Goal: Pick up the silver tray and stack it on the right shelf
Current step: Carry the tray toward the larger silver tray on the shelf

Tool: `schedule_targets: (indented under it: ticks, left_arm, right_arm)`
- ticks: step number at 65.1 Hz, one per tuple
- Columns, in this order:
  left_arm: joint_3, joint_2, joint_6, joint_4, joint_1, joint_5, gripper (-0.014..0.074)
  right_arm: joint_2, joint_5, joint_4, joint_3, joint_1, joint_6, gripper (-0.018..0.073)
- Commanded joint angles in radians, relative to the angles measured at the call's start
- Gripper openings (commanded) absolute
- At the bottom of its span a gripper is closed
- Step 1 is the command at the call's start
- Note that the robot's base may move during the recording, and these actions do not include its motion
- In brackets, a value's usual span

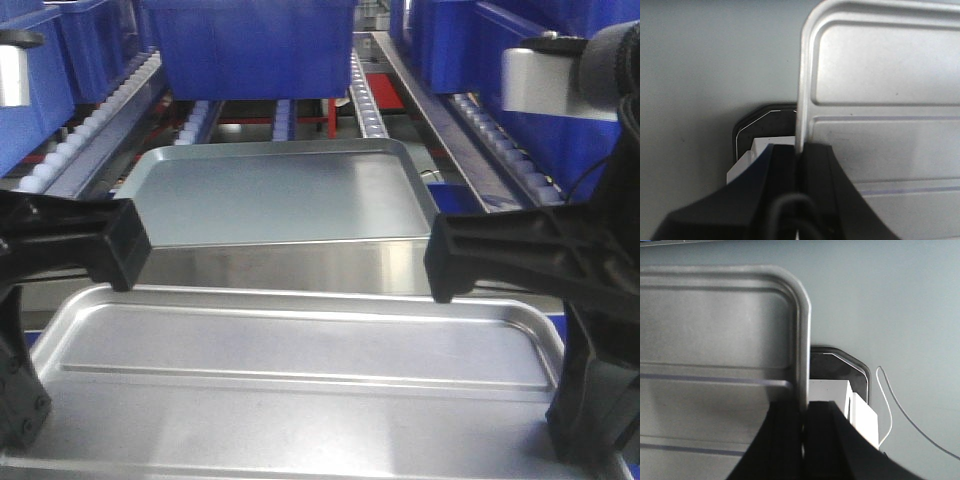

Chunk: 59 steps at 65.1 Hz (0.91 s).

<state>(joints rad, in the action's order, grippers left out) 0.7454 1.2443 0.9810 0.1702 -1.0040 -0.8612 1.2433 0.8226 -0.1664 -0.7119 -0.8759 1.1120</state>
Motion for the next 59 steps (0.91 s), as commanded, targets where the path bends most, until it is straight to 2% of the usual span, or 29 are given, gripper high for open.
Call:
schedule_targets:
  ticks: [1, 59]
  left_arm:
    - [0.019, -0.025, 0.006, 0.040, -0.003, -0.054, -0.0100]
    - [0.019, -0.025, 0.006, 0.040, -0.003, -0.054, -0.0100]
  right_arm:
    - [-0.026, 0.064, -0.047, -0.018, 0.004, -0.007, 0.0060]
    - [-0.026, 0.064, -0.047, -0.018, 0.004, -0.007, 0.0060]
